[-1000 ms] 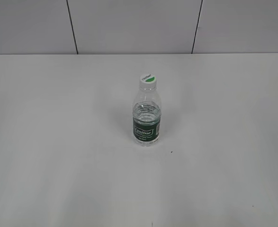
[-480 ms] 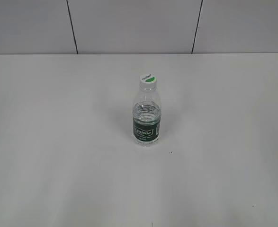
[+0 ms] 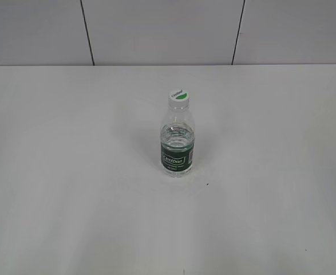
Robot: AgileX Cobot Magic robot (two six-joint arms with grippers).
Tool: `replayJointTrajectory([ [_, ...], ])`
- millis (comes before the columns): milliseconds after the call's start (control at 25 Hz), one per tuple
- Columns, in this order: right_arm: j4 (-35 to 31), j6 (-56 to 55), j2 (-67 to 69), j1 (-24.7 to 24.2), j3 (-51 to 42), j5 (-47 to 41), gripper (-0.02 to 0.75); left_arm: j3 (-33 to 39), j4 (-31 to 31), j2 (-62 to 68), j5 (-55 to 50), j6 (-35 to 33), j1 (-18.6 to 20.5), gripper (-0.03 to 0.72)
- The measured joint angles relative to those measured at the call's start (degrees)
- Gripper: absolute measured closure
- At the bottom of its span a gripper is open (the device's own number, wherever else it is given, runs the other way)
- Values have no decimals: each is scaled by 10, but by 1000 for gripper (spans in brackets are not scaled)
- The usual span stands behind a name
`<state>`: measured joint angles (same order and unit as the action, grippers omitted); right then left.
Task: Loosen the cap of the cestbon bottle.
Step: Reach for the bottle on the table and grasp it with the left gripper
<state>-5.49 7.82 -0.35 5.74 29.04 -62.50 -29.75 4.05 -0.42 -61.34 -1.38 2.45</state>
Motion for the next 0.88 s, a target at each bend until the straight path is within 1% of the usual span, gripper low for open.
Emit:
replayJointTrajectory([
  [120,0,0,0,0,0,0,150,-7,18,0,26,-4,0,171],
  [200,0,0,0,0,0,0,150,-12,31,0,88,-29,0,171],
  [360,0,0,0,0,0,0,150,-8,32,24,198,-74,0,171],
  [480,0,0,0,0,0,0,150,16,41,65,264,-80,-1,171],
  [680,0,0,0,0,0,0,150,66,54,137,406,-82,-1,171],
  [880,0,0,0,0,0,0,150,94,56,224,506,-82,-1,171],
])
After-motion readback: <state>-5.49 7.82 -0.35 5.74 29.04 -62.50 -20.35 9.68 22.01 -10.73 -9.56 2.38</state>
